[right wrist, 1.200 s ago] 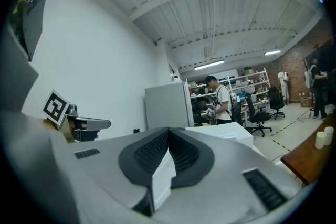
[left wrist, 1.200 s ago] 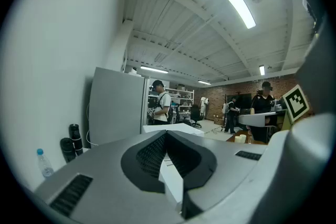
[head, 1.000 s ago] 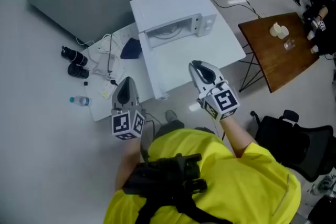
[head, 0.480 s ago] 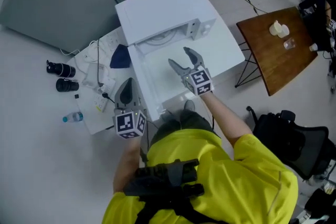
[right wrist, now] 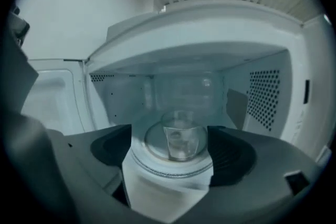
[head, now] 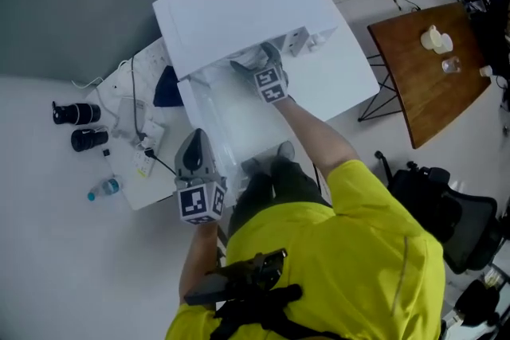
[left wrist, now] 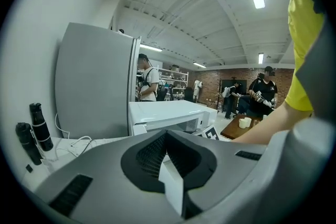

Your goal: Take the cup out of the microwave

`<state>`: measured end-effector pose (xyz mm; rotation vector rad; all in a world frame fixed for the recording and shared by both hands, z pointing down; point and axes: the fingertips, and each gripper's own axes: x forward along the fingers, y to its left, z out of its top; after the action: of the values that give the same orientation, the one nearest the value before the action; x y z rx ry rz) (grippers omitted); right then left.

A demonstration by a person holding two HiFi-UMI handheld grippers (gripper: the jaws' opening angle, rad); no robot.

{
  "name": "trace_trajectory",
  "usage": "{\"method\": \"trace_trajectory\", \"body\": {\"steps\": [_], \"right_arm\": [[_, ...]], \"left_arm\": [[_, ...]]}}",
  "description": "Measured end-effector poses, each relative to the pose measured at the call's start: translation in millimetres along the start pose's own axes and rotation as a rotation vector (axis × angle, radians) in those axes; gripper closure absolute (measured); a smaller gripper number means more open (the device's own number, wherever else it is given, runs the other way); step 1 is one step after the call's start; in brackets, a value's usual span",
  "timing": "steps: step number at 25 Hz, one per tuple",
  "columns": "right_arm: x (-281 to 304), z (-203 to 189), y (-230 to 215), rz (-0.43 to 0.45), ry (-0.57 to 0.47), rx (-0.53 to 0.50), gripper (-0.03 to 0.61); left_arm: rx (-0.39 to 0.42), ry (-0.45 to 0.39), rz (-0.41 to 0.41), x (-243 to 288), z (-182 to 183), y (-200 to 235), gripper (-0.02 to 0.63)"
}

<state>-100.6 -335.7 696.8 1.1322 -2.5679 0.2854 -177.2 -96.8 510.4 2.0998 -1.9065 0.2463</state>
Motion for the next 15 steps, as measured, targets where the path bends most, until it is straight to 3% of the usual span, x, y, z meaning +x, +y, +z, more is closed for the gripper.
{"method": "trace_trajectory", "body": {"steps": [9, 12, 15], "right_arm": [[54, -21, -17, -0.047, 0.027, 0.013, 0.123], [62, -19, -20, -0.076, 0.037, 0.007, 0.206], [65, -20, -24, -0.106, 0.050, 0.009, 0.232]], "left_arm": [[0.001, 0.002, 0.013, 3, 5, 6, 0.614], [-0.004, 0.008, 0.024, 3, 2, 11, 0.614], [-0.010, 0.018, 0.030, 1, -2, 14, 0.614]]}}
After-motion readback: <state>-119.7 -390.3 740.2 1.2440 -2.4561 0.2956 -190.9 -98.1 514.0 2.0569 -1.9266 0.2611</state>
